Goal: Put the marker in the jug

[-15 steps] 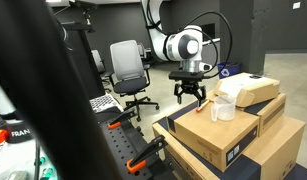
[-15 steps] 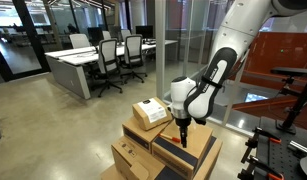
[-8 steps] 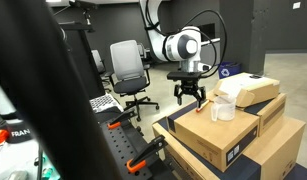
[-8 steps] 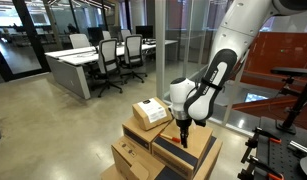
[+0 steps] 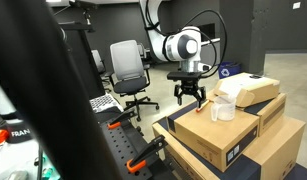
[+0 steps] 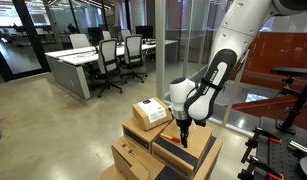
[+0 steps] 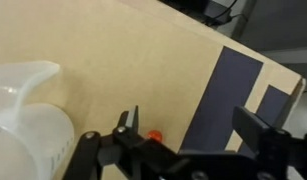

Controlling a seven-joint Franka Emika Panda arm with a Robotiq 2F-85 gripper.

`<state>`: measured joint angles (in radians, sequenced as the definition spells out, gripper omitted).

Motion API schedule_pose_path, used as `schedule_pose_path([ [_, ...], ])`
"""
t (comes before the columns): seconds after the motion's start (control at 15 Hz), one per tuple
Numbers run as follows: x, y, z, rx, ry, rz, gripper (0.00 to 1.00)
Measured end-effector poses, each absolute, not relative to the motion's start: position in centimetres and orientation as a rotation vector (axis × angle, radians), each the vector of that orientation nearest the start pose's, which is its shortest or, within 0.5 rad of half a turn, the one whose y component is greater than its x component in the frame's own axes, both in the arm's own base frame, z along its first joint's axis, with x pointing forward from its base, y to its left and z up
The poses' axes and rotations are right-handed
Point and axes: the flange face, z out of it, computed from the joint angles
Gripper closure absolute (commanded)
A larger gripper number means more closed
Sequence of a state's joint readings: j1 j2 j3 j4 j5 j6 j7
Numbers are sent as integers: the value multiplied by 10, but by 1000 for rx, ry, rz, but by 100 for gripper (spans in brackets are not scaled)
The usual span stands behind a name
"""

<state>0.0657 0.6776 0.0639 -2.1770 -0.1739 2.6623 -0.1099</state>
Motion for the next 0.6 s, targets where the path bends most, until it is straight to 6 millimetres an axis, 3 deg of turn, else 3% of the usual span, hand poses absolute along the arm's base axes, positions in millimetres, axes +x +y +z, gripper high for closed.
schedule_pose_path([
  [0.33, 510, 68, 56, -3116, -572, 307, 0],
  [0.6, 522, 66, 55, -3148, -526, 273, 0],
])
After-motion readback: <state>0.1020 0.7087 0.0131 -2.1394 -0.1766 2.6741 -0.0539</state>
